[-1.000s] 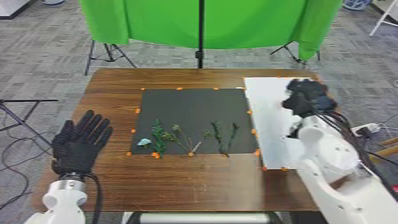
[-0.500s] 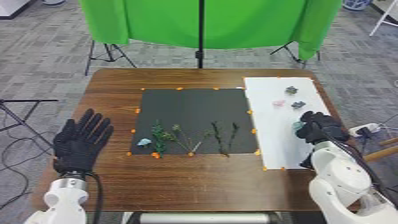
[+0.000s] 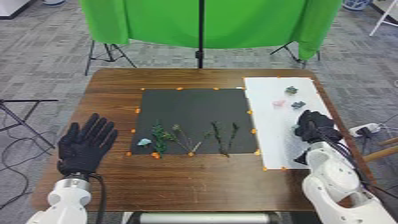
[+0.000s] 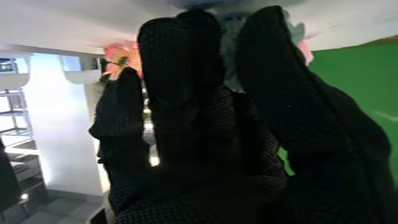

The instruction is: Arrange flowers

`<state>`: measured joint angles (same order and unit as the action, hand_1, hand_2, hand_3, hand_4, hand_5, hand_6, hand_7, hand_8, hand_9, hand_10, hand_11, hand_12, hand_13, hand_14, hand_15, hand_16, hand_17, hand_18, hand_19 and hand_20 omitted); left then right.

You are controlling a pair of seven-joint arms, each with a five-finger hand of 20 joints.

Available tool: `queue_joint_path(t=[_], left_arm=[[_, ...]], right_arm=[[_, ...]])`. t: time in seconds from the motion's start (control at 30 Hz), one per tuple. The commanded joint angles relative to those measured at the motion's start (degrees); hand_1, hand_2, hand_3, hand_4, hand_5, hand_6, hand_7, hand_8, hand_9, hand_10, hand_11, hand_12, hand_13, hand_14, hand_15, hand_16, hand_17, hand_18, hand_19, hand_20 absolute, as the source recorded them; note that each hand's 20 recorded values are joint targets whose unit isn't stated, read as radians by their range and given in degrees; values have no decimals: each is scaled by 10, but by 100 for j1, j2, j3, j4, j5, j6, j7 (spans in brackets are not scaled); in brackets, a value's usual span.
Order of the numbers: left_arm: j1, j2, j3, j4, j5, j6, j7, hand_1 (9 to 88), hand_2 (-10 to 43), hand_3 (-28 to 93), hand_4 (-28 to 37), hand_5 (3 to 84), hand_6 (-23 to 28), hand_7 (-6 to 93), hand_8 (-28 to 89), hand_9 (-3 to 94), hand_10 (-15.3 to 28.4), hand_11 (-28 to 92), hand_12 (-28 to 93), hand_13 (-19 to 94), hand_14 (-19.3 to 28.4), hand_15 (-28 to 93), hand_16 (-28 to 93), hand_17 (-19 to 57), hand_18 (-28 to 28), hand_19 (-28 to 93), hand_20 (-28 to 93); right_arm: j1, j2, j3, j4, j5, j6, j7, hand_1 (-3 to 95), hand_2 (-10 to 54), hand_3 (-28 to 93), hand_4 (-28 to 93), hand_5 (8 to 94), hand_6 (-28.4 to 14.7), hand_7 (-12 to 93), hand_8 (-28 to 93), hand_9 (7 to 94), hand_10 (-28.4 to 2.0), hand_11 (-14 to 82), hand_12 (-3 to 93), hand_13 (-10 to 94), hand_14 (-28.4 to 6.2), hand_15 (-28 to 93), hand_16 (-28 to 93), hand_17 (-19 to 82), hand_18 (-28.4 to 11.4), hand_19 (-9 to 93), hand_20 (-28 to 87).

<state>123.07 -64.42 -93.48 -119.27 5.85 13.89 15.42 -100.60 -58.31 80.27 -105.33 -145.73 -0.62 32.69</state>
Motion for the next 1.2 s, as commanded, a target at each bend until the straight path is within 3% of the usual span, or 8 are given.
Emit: queue_joint_path(t=[0.03, 0.3, 0.57, 0.7, 0.77, 0.87, 0.9, 1.2], left_arm=[[122, -49, -8, -5, 19, 29, -16, 283, 151, 769, -283, 461, 116, 109, -89, 366, 169, 227, 91, 287, 182, 429, -90, -78, 166, 424, 123], [122, -38, 81, 53, 2, -13, -40, 281, 149, 772, -283, 463, 117, 108, -88, 368, 170, 226, 90, 286, 183, 428, -92, -78, 166, 425, 121], [52, -15, 167, 129, 44, -19, 118, 282, 149, 770, -283, 464, 117, 107, -88, 370, 170, 227, 91, 286, 183, 429, -92, -79, 166, 426, 121], [-29, 60, 238, 165, -22, 3, 220, 281, 149, 771, -283, 464, 116, 108, -88, 372, 169, 227, 91, 287, 182, 429, -92, -79, 166, 426, 120], [-161, 101, 289, 240, 38, -60, 230, 282, 149, 771, -283, 464, 116, 108, -88, 372, 169, 228, 92, 287, 182, 428, -92, -79, 165, 425, 120], [-223, 195, 329, 280, 86, -105, 251, 282, 149, 770, -283, 464, 116, 108, -88, 372, 169, 227, 91, 287, 182, 428, -92, -79, 165, 425, 120], [-97, 231, 317, 192, 66, -116, 311, 282, 149, 770, -283, 464, 115, 109, -88, 372, 169, 227, 91, 287, 182, 428, -92, -79, 165, 425, 120], [-301, 338, 451, 306, 30, -169, 258, 282, 150, 771, -283, 467, 116, 108, -88, 377, 169, 229, 91, 288, 182, 428, -91, -79, 165, 425, 120]], right_arm=[[174, 25, -251, -252, -41, 490, 69, 566, -95, 708, -283, 715, -2, 244, -58, 787, -118, 130, 319, 660, -82, 502, 347, 321, -232, 867, 376], [1607, -438, -1434, -409, 125, 280, -248, 564, -95, 717, -283, 709, -6, 230, -64, 769, -124, 145, 304, 649, -84, 499, 354, 315, -234, 868, 372], [3126, -1630, -2848, 744, 564, 29, -1524, 555, -95, 725, -283, 702, -6, 224, -71, 743, -128, 174, 273, 635, -88, 507, 338, 306, -233, 863, 370], [3594, -2071, -3400, 1446, 144, -99, -2079, 553, -95, 727, -283, 699, -5, 219, -78, 734, -129, 184, 257, 634, -89, 503, 336, 305, -232, 856, 368], [3831, -2177, -3600, 1796, 86, -382, -2225, 549, -95, 731, -283, 698, -2, 217, -83, 728, -129, 189, 250, 634, -88, 498, 337, 303, -232, 852, 368], [3949, -2330, -3760, 2170, -204, -545, -2233, 544, -95, 736, -283, 692, 1, 216, -105, 714, -129, 208, 227, 631, -87, 493, 335, 300, -230, 846, 370], [3925, -2298, -3871, 2129, -204, -538, -2081, 543, -95, 737, -283, 691, 2, 217, -108, 713, -129, 210, 224, 631, -86, 494, 334, 300, -230, 845, 371], [3794, -2766, -3707, 2819, -472, -837, -1891, 519, -95, 760, -283, 677, 0, 209, -144, 684, -136, 234, 179, 617, -90, 505, 317, 298, -229, 843, 373]])
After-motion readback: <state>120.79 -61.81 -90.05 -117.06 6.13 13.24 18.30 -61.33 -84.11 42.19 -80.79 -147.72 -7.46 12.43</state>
